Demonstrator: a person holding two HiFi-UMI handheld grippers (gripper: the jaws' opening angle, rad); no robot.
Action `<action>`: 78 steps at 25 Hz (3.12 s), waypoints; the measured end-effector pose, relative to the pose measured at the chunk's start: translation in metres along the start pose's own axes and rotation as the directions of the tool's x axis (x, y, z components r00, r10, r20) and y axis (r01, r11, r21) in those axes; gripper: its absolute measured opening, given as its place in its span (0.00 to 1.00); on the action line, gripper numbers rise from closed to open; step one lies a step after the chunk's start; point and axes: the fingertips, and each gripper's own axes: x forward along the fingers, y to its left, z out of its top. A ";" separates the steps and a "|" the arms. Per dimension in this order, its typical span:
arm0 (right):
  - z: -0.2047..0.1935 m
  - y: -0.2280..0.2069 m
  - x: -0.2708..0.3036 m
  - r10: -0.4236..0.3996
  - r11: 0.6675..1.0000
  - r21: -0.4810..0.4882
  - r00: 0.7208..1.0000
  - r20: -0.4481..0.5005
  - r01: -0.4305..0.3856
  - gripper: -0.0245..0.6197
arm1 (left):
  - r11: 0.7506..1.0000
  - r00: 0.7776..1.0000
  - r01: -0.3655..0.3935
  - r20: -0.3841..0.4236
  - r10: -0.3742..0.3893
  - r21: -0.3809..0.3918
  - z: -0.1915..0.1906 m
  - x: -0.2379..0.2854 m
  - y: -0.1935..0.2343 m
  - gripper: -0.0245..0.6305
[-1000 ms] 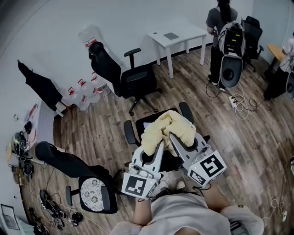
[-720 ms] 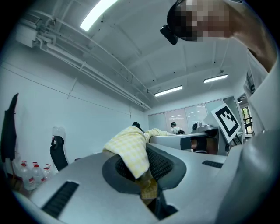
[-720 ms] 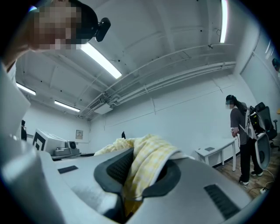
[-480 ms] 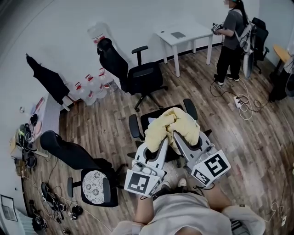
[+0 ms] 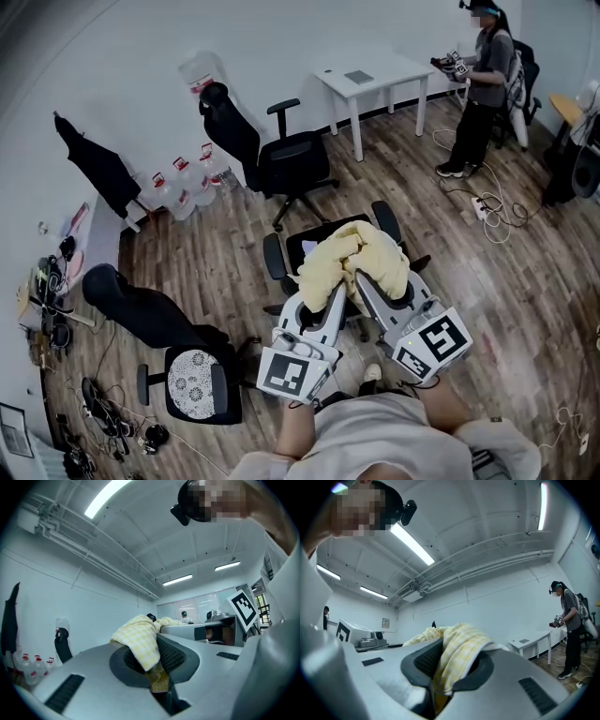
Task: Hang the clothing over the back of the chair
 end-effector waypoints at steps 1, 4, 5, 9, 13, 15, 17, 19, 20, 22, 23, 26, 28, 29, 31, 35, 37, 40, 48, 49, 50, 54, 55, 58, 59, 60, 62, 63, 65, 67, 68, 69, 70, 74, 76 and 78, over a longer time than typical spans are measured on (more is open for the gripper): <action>-0.001 0.003 -0.001 -0.005 1.000 -0.002 1.000 -0.001 0.005 0.13 | 1.000 1.000 0.004 0.000 -0.004 0.000 -0.001 -0.003 -0.001 0.11; -0.005 0.011 -0.006 -0.024 1.000 -0.004 1.000 -0.004 0.024 0.13 | 1.000 1.000 0.019 -0.002 -0.019 -0.003 -0.004 -0.013 -0.005 0.11; -0.006 0.014 -0.009 -0.029 1.000 -0.004 1.000 -0.006 0.029 0.13 | 1.000 1.000 0.024 -0.003 -0.024 -0.004 -0.005 -0.016 -0.007 0.11; -0.009 0.024 -0.018 -0.050 0.999 -0.008 0.999 -0.014 0.050 0.13 | 0.999 0.999 0.038 -0.008 -0.038 -0.009 -0.006 -0.026 -0.016 0.11; -0.016 0.030 -0.030 -0.072 0.997 -0.003 0.997 -0.026 0.072 0.13 | 0.999 0.999 0.043 -0.014 -0.043 -0.015 -0.011 -0.033 -0.026 0.11; -0.020 0.033 -0.036 -0.081 0.997 0.001 0.996 -0.036 0.081 0.13 | 0.999 0.999 0.047 -0.013 -0.047 -0.020 -0.014 -0.037 -0.031 0.11; -0.024 0.037 -0.041 -0.087 0.996 0.003 0.995 -0.046 0.087 0.13 | 0.998 0.998 0.052 -0.017 -0.052 -0.025 -0.017 -0.041 -0.035 0.11; -0.028 0.040 -0.046 -0.090 0.996 0.005 0.994 -0.056 0.090 0.13 | 0.998 0.998 0.052 -0.024 -0.053 -0.031 -0.021 -0.044 -0.038 0.11; -0.030 0.041 -0.048 -0.091 0.996 0.006 0.994 -0.061 0.091 0.13 | 0.998 0.998 0.050 -0.028 -0.051 -0.033 -0.023 -0.046 -0.040 0.11; -0.034 0.043 -0.052 -0.093 0.996 0.009 0.993 -0.071 0.094 0.13 | 0.998 0.998 0.048 -0.037 -0.050 -0.037 -0.026 -0.049 -0.043 0.11; -0.035 0.044 -0.053 -0.095 0.995 0.010 0.993 -0.075 0.096 0.13 | 0.998 0.998 0.048 -0.042 -0.050 -0.040 -0.027 -0.050 -0.044 0.11; -0.041 0.046 -0.059 -0.103 0.994 0.014 0.991 -0.089 0.105 0.13 | 0.998 0.997 0.046 -0.053 -0.048 -0.043 -0.032 -0.055 -0.048 0.11; -0.046 0.047 -0.063 -0.113 0.993 0.014 0.988 -0.101 0.115 0.13 | 0.998 0.997 0.046 -0.059 -0.048 -0.046 -0.037 -0.057 -0.052 0.11; -0.049 0.047 -0.065 -0.116 0.993 0.011 0.987 -0.107 0.118 0.13 | 0.998 0.997 0.046 -0.062 -0.049 -0.049 -0.039 -0.057 -0.053 0.11; -0.052 0.049 -0.066 -0.118 0.993 0.004 0.986 -0.115 0.120 0.13 | 0.997 0.996 0.047 -0.069 -0.051 -0.057 -0.044 -0.060 -0.055 0.11; -0.058 0.053 -0.068 -0.120 0.993 -0.003 0.985 -0.126 0.120 0.13 | 0.996 0.996 0.049 -0.077 -0.055 -0.072 -0.050 -0.064 -0.056 0.11; -0.062 0.053 -0.070 -0.128 0.992 -0.002 0.982 -0.138 0.129 0.13 | 0.995 0.995 0.051 -0.082 -0.058 -0.080 -0.054 -0.065 -0.058 0.11; -0.069 0.053 -0.072 -0.143 0.989 0.002 0.976 -0.165 0.145 0.13 | 0.994 0.994 0.053 -0.093 -0.062 -0.094 -0.060 -0.066 -0.059 0.11; -0.087 0.052 -0.081 -0.155 0.987 0.002 0.963 -0.219 0.159 0.13 | 0.990 0.990 0.055 -0.120 -0.071 -0.132 -0.078 -0.068 -0.066 0.11; -0.089 0.052 -0.082 -0.152 0.988 0.004 0.962 -0.226 0.157 0.13 | 0.989 0.990 0.052 -0.126 -0.069 -0.135 -0.080 -0.067 -0.067 0.11; -0.091 0.051 -0.084 -0.147 0.988 0.006 0.962 -0.232 0.153 0.13 | 0.989 0.989 0.048 -0.132 -0.066 -0.137 -0.082 -0.067 -0.068 0.11; -0.098 0.046 -0.091 -0.117 0.992 0.018 0.961 -0.252 0.126 0.13 | 0.991 0.988 0.018 -0.150 -0.038 -0.135 -0.087 -0.063 -0.072 0.11; -0.100 0.045 -0.092 -0.109 0.993 0.022 0.960 -0.258 0.119 0.13 | 0.991 0.987 0.008 -0.156 -0.029 -0.133 -0.089 -0.063 -0.072 0.11; -0.108 0.044 -0.095 -0.083 0.994 0.041 0.959 -0.270 0.097 0.13 | 0.991 0.985 -0.025 -0.173 0.001 -0.134 -0.096 -0.063 -0.072 0.11; -0.110 0.043 -0.095 -0.076 0.995 0.046 0.959 -0.274 0.092 0.13 | 0.990 0.984 -0.034 -0.177 0.010 -0.136 -0.099 -0.063 -0.073 0.11; -0.112 0.042 -0.096 -0.069 0.995 0.052 0.958 -0.278 0.087 0.13 | 0.990 0.983 -0.043 -0.181 0.018 -0.138 -0.101 -0.062 -0.074 0.11; -0.117 0.039 -0.098 -0.057 0.995 0.063 0.956 -0.287 0.078 0.13 | 0.988 0.981 -0.059 -0.193 0.032 -0.139 -0.106 -0.059 -0.076 0.11; -0.119 0.038 -0.098 -0.051 0.995 0.068 0.955 -0.291 0.074 0.13 | 0.988 0.979 -0.066 -0.199 0.037 -0.141 -0.108 -0.058 -0.076 0.11; -0.123 0.035 -0.098 -0.041 0.995 0.076 0.954 -0.297 0.067 0.13 | 0.986 0.977 -0.079 -0.209 0.047 -0.145 -0.113 -0.057 -0.076 0.11; -0.126 0.033 -0.099 -0.033 0.995 0.083 0.953 -0.302 0.061 0.13 | 0.985 0.974 -0.091 -0.218 0.058 -0.147 -0.118 -0.057 -0.077 0.11; -0.128 0.033 -0.100 -0.029 0.994 0.087 0.952 -0.305 0.059 0.13 | 0.984 0.973 -0.097 -0.222 0.062 -0.149 -0.120 -0.058 -0.078 0.11; -0.129 0.032 -0.100 -0.026 0.994 0.090 0.951 -0.308 0.057 0.13 | 0.983 0.972 -0.102 -0.225 0.066 -0.151 -0.122 -0.058 -0.078 0.11; -0.131 0.032 -0.100 -0.023 0.994 0.093 0.950 -0.310 0.055 0.13 | 0.982 0.971 -0.107 -0.228 0.070 -0.154 -0.123 -0.058 -0.078 0.11; -0.135 0.029 -0.098 -0.014 0.994 0.098 0.948 -0.318 0.048 0.13 | 0.980 0.968 -0.124 -0.236 0.084 -0.158 -0.127 -0.055 -0.078 0.11; -0.137 0.028 -0.098 -0.010 0.994 0.098 0.947 -0.320 0.043 0.13 | 0.979 0.967 -0.130 -0.238 0.090 -0.157 -0.129 -0.056 -0.078 0.11; -0.139 0.029 -0.099 -0.004 0.995 0.097 0.947 -0.321 0.037 0.14 | 0.978 0.966 -0.137 -0.241 0.097 -0.157 -0.131 -0.057 -0.078 0.11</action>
